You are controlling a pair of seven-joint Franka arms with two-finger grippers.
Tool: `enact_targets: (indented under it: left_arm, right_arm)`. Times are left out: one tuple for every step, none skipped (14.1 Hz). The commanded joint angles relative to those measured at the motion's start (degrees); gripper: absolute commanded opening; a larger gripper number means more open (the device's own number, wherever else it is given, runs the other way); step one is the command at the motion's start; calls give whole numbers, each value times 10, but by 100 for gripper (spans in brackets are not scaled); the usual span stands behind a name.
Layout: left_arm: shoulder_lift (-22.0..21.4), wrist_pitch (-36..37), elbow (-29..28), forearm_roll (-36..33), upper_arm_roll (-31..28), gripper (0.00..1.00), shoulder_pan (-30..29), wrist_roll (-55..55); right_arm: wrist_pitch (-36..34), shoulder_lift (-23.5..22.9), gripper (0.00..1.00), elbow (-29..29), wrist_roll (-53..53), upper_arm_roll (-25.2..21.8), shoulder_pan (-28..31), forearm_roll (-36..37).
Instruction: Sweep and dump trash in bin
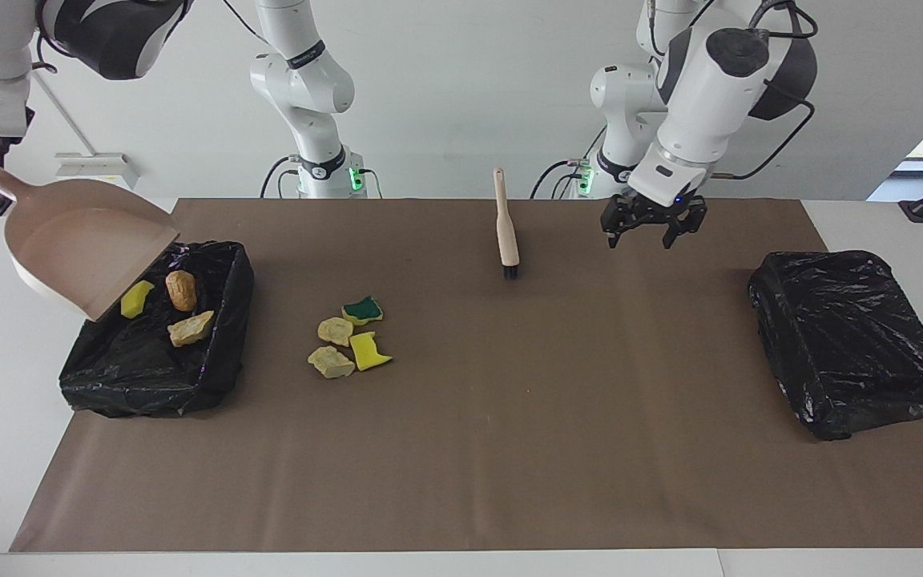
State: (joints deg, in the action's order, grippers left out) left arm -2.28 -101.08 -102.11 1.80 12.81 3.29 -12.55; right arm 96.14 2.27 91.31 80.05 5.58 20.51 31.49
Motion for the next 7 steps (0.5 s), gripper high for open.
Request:
enact_targets:
  left_arm:
    - [12, 35, 62, -14, -46, 100, 8, 56]
    - [11, 62, 85, -14, -68, 100, 8, 91]
    - [12, 85, 106, -14, -83, 100, 10, 112]
    - [11, 98, 122, -14, -92, 100, 11, 124]
    - [9, 107, 128, -15, -100, 100, 11, 125]
    - [4, 116, 128, -14, -110, 100, 15, 125]
    - [0, 126, 127, -16, -134, 100, 28, 127]
  right_arm:
    - [-43, 1, 0, 0, -168, 46, 1, -86]
    - [-62, 1, 0, 1, -261, 71, -15, -116]
    - [-70, -1, 0, 4, -343, 82, -32, -139]
    - [-72, -5, 0, 9, -436, 84, -67, -165]
    - [-70, -15, 0, 12, -522, 84, -95, -183]
    - [-68, -30, 0, 12, -602, 84, -125, -204]
    - [-61, -47, 0, 11, -675, 84, -154, -223]
